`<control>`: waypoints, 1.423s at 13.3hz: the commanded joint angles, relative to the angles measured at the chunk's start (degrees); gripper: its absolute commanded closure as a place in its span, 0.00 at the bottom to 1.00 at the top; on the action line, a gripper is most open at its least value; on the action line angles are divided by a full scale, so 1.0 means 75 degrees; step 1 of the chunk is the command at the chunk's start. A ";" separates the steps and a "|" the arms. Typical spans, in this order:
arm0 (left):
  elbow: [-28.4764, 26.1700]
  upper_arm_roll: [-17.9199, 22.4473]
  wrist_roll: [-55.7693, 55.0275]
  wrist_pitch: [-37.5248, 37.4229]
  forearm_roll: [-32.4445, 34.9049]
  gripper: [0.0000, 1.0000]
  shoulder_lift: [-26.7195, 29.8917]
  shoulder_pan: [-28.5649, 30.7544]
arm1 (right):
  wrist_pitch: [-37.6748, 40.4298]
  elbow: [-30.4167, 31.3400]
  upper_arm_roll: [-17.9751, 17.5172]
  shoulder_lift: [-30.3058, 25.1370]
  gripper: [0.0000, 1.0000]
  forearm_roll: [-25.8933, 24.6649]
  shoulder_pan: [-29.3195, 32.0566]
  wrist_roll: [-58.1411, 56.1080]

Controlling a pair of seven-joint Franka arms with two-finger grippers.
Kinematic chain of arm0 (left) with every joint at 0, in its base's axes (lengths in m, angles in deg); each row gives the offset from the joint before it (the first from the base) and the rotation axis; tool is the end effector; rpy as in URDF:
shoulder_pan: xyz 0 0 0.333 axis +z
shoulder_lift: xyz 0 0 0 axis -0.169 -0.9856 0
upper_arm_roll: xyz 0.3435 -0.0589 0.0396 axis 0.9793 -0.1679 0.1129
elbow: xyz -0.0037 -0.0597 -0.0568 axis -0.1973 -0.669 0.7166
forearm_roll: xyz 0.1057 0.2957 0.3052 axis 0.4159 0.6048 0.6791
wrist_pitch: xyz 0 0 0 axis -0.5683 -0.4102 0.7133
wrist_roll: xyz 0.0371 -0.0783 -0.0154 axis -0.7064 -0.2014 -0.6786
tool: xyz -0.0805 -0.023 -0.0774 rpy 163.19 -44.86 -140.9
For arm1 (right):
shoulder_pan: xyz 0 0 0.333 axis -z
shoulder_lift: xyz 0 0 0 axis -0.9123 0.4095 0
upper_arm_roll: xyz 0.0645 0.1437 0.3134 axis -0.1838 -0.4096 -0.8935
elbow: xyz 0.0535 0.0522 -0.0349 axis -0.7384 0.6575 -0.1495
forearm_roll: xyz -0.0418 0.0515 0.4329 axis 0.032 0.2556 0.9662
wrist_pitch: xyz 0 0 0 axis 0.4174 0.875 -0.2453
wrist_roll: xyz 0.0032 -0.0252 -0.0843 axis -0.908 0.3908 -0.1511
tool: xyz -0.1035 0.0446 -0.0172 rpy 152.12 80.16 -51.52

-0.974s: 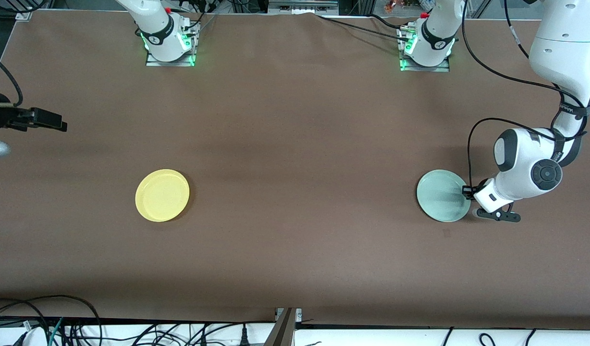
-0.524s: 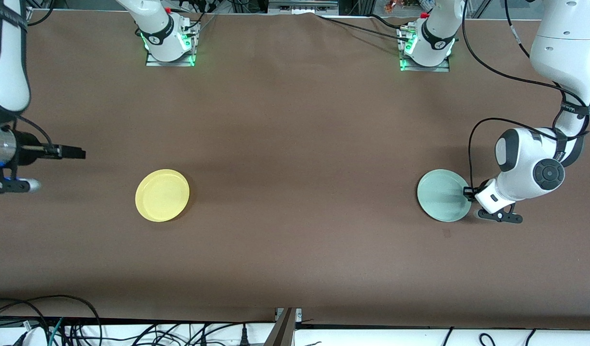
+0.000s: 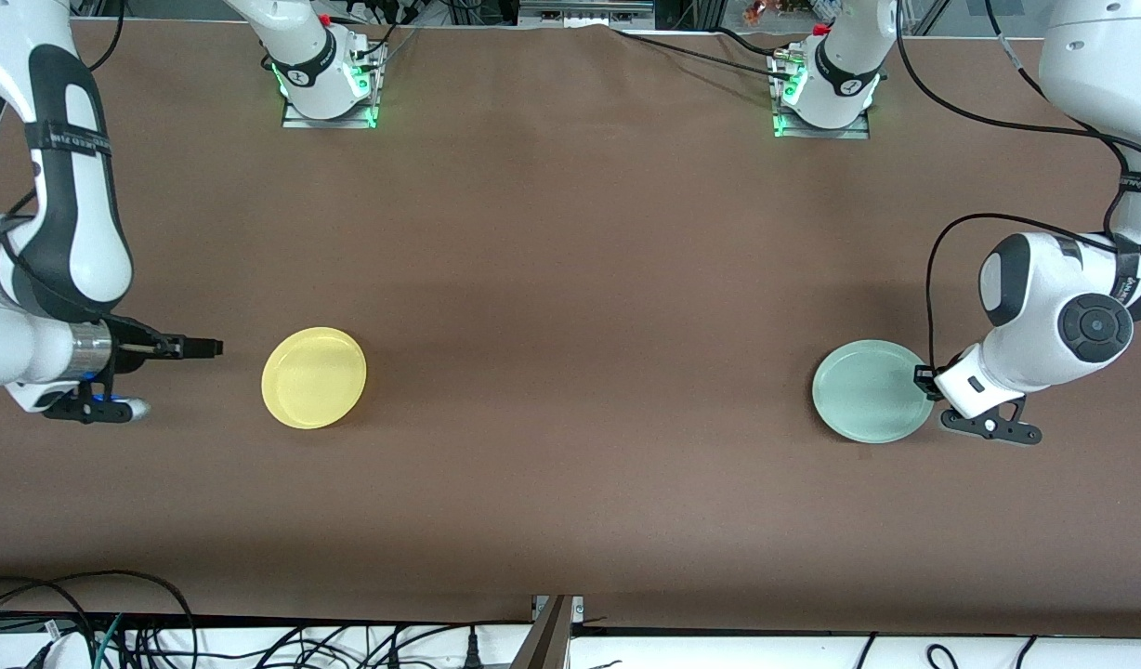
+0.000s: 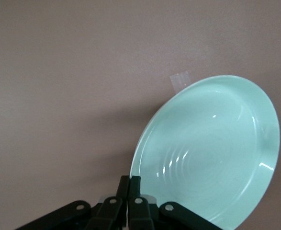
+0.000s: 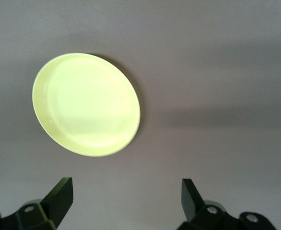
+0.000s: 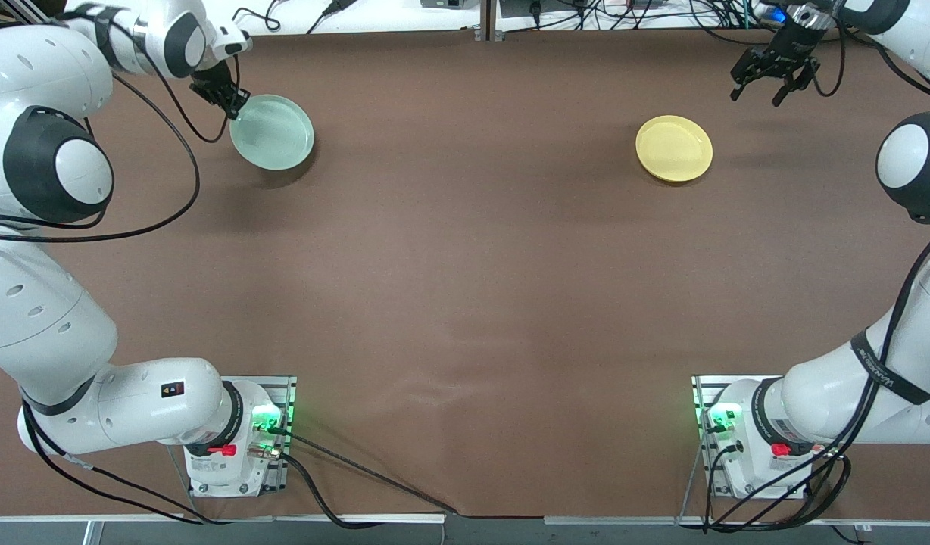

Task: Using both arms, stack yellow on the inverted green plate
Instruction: 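Reach the right gripper to the yellow plate's rim while the left gripper lifts, then flip the green plate over with the left gripper while the right gripper grips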

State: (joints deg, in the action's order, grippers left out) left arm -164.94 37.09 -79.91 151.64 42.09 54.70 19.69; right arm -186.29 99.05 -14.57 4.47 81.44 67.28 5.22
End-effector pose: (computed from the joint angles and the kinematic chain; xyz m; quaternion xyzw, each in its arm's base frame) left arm 0.7185 0.0357 0.2981 -0.9885 0.1285 0.0300 0.0745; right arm 0.7231 -0.0558 0.3353 -0.9877 0.0384 0.1363 0.0659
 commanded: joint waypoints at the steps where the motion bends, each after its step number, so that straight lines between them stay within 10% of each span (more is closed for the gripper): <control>1: 0.1010 0.0048 -0.0251 -0.1283 0.0639 1.00 0.0034 -0.0693 | -0.0857 0.0667 -0.0053 -0.0006 0.00 0.0260 0.0100 -0.0323; 10: 0.2443 0.0083 -0.2978 -0.4555 0.3848 1.00 0.0022 -0.4231 | -0.3905 0.2156 -0.0135 0.0499 0.00 0.0272 0.0064 -0.0664; 19: 0.2454 0.0386 -0.6084 -0.5026 0.5912 1.00 -0.1581 -0.7080 | -0.3872 0.2309 -0.0288 0.0592 0.00 0.1512 0.0170 -0.1681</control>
State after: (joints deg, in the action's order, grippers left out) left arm -148.29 37.69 -121.50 115.09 83.12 46.69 -29.49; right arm -215.08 115.06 -16.25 9.28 89.45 67.44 -3.19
